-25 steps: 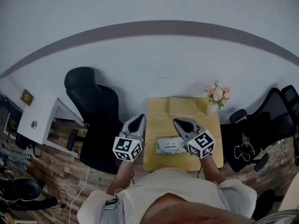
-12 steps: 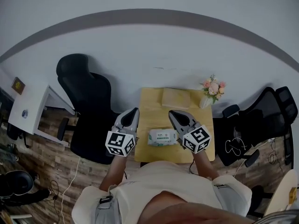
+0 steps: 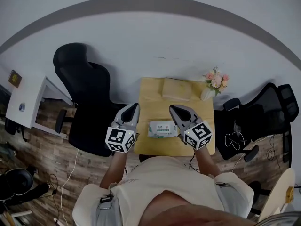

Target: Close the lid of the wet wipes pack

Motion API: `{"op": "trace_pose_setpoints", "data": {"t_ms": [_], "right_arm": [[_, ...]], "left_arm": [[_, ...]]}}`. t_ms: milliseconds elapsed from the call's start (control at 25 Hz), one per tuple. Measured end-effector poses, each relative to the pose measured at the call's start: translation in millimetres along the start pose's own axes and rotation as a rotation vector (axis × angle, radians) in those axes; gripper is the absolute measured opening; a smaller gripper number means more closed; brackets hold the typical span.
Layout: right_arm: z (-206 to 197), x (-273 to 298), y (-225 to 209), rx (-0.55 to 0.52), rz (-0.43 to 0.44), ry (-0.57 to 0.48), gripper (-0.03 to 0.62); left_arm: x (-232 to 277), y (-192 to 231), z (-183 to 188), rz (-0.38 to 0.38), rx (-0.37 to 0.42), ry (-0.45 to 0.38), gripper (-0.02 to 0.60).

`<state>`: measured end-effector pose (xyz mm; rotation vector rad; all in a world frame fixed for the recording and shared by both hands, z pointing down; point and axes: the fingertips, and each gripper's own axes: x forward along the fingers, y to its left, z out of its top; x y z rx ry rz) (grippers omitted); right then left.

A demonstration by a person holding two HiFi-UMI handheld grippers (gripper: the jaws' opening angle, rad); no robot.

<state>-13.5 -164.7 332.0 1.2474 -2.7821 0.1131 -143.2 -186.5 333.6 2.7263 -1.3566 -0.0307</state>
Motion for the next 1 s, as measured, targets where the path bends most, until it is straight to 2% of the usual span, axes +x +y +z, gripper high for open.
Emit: {"op": "trace_pose_setpoints", "data": {"t_ms": [240, 1000], "right_arm": [[-1, 0, 15, -0.028, 0.062, 0.006, 0.002], [-5, 8, 8, -0.022, 0.047, 0.023, 0.002]], "left_arm": [[-1, -3, 0, -0.009, 0.001, -0.001, 0.017], [0, 9, -9, 0.007, -0.015, 0.007, 0.017]]}}
